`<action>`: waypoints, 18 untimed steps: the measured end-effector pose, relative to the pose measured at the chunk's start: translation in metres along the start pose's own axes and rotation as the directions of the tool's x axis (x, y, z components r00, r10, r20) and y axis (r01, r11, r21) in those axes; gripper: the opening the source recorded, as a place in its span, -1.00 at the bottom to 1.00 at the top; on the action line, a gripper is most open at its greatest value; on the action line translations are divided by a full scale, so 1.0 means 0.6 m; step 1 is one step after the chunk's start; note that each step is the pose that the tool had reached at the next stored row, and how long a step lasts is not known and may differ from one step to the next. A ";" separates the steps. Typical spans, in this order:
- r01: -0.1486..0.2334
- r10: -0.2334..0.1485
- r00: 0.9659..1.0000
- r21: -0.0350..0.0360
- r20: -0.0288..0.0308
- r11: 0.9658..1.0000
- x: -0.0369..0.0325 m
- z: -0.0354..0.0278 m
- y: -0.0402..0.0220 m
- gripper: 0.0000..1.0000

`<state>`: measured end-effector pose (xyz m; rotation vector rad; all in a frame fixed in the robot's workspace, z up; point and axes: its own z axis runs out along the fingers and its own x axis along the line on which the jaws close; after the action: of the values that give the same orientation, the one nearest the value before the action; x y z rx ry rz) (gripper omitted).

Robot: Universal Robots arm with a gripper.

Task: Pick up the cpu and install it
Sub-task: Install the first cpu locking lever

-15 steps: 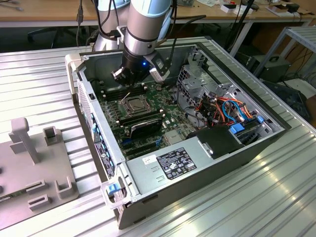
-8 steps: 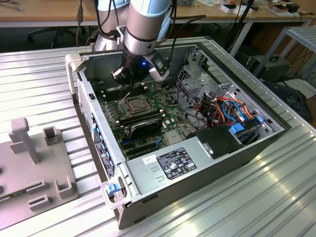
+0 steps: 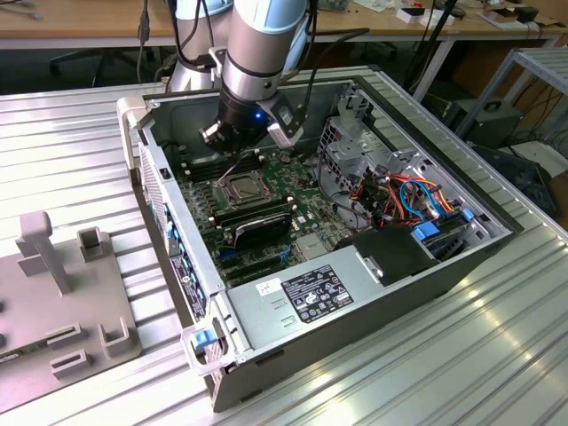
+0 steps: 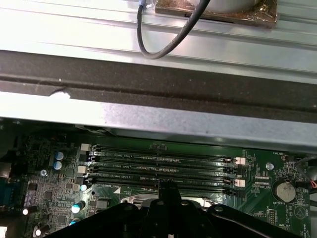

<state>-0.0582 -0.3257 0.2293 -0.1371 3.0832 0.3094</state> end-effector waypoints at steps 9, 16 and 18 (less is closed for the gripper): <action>0.000 0.000 1.000 0.000 0.000 1.000 -0.009 0.007 -0.002 -0.79; 0.000 0.000 1.000 0.000 0.000 1.000 -0.012 0.011 -0.003 -0.79; 0.000 0.000 1.000 0.000 0.000 1.000 -0.012 0.011 -0.003 -0.79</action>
<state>-0.0507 -0.3258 0.2226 -0.1371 3.0833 0.3093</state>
